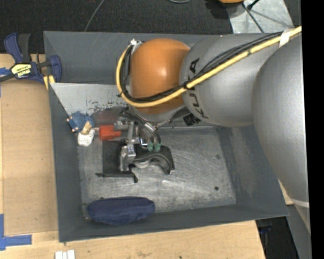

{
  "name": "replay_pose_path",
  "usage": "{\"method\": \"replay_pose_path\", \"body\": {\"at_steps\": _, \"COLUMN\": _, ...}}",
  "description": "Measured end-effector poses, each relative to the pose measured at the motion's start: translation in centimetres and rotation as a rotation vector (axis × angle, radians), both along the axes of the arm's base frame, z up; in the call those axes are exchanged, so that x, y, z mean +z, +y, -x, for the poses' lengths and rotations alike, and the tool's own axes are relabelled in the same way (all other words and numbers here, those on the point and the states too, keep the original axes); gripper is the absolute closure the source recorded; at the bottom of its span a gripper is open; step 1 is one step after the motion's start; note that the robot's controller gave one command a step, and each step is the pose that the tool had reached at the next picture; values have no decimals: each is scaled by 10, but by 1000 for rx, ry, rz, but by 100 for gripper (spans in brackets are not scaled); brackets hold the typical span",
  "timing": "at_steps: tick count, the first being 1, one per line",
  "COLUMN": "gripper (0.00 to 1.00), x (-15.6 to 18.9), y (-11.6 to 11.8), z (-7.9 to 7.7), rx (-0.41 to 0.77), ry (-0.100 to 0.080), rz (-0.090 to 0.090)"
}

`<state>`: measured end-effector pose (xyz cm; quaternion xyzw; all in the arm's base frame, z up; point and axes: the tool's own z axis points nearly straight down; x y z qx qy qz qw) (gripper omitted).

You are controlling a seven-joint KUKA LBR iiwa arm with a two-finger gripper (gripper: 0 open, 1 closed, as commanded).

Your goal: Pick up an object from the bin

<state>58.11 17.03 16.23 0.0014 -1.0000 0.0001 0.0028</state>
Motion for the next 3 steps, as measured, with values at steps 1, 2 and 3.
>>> {"method": "replay_pose_path", "body": {"at_steps": 1, "gripper": 0, "x": -63, "y": -37, "z": -13, "rx": -243, "ry": -10, "rz": -3}}
{"method": "replay_pose_path", "body": {"at_steps": 2, "gripper": 100, "x": -64, "y": -36, "z": -11, "rx": -247, "ry": 3, "rz": -3}}
{"method": "replay_pose_path", "body": {"at_steps": 3, "gripper": 100, "x": 49, "y": -79, "z": -14, "rx": -191, "ry": -8, "rz": 2}}
